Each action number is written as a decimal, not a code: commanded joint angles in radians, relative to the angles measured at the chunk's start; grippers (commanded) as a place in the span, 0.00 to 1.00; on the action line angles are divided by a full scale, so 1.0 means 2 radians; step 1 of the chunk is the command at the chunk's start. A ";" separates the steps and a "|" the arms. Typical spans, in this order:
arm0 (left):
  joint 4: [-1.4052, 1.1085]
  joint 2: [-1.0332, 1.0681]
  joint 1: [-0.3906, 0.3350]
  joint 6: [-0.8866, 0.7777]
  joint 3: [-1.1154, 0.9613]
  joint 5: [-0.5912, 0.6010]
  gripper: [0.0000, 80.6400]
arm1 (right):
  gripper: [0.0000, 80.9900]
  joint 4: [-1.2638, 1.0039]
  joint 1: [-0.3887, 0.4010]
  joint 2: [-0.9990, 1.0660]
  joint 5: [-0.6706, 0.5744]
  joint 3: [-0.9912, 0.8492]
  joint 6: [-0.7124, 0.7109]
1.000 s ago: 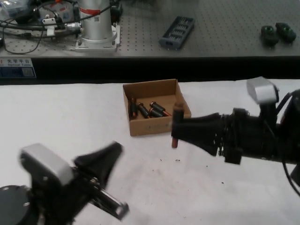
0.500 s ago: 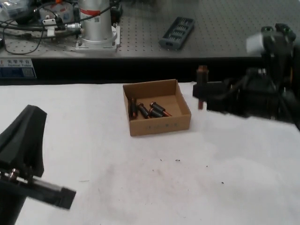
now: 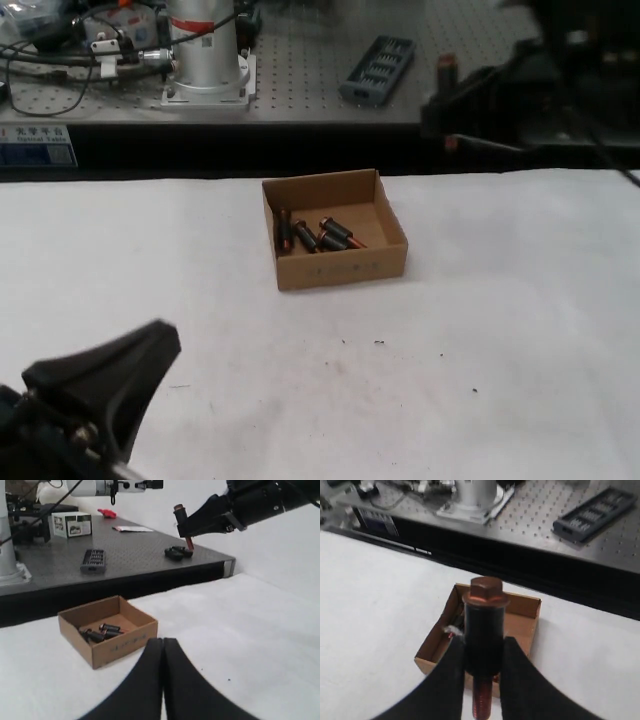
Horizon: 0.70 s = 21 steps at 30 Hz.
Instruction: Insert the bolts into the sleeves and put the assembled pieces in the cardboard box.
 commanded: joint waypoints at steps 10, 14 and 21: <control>-0.110 -0.004 -0.003 -0.003 0.094 -0.122 0.01 | 0.08 0.043 0.001 0.157 -0.014 -0.140 -0.006; -0.146 -0.004 -0.003 -0.001 0.094 -0.120 0.01 | 0.08 0.043 0.001 0.206 -0.029 -0.187 -0.006; -0.146 -0.004 -0.003 -0.001 0.094 -0.119 0.01 | 0.08 0.043 0.001 0.277 -0.033 -0.248 -0.005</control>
